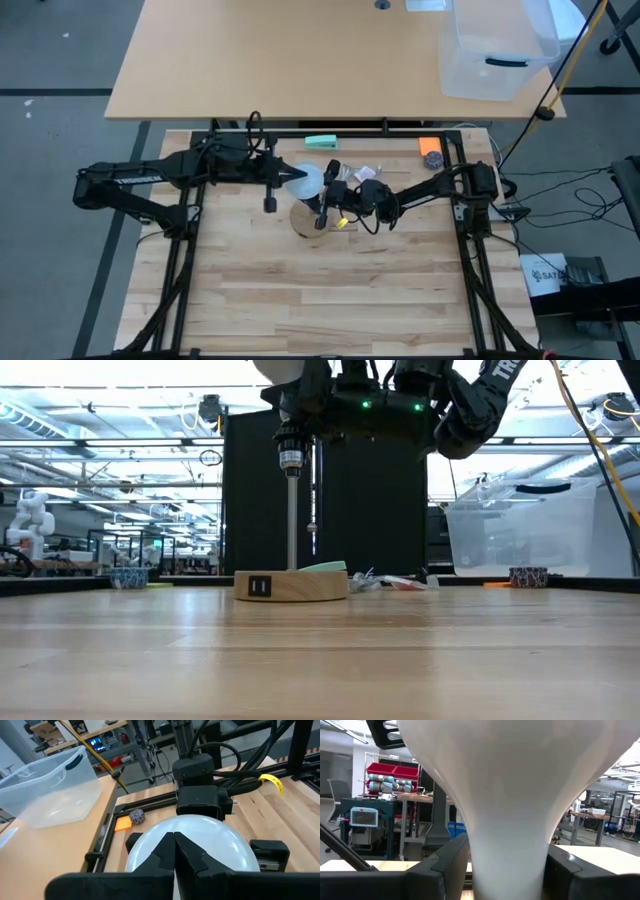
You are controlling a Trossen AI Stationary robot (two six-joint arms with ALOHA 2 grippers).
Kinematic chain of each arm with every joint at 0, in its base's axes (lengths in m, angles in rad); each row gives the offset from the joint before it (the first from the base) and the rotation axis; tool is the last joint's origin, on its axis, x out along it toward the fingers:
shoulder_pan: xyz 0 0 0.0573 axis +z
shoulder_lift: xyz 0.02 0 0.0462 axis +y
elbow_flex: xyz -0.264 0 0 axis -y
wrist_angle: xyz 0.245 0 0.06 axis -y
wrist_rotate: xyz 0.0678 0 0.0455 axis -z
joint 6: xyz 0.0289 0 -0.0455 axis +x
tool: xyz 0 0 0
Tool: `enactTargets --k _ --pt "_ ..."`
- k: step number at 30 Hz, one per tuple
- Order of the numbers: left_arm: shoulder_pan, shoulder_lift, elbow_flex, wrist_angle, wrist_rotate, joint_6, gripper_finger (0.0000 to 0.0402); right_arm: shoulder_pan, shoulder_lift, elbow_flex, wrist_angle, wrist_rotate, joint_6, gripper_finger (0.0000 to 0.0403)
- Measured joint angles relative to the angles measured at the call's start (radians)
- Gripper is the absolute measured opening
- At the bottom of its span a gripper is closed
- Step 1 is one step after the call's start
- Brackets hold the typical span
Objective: Screw lightbulb
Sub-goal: Insert the lightbulb into the lamp socket
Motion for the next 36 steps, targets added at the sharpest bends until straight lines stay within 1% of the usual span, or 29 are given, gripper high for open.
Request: enactTargets --k 8,11,15,21,25,30,36 --pt "0.0 0.004 0.0 0.0 0.005 -0.005 0.0 0.015 -0.063 0.0 -0.125 0.009 -0.007 0.0237" --pt "0.0 0.004 0.0 -0.001 0.007 -0.005 0.0 0.033 -0.104 0.0 -0.196 0.058 -0.035 0.0255" --pt "0.0 0.005 -0.001 0.002 0.007 -0.005 0.0 0.055 -0.174 0.002 -0.345 0.127 -0.063 0.0273" --pt "-0.001 0.005 -0.002 0.001 0.01 -0.005 0.0 0.087 -0.25 0.002 -0.483 0.152 -0.068 0.0279" --pt "0.0 0.005 -0.003 0.0 0.011 -0.005 0.0 0.114 -0.28 0.002 -0.553 0.22 -0.089 0.0279" --pt "0.0 0.005 -0.003 -0.003 0.005 -0.005 0.0 0.137 -0.29 0.002 -0.581 0.284 -0.123 0.0279" --pt "0.001 0.005 -0.003 -0.002 0.002 -0.019 0.0 0.136 -0.29 0.002 -0.584 0.288 -0.107 0.0279"
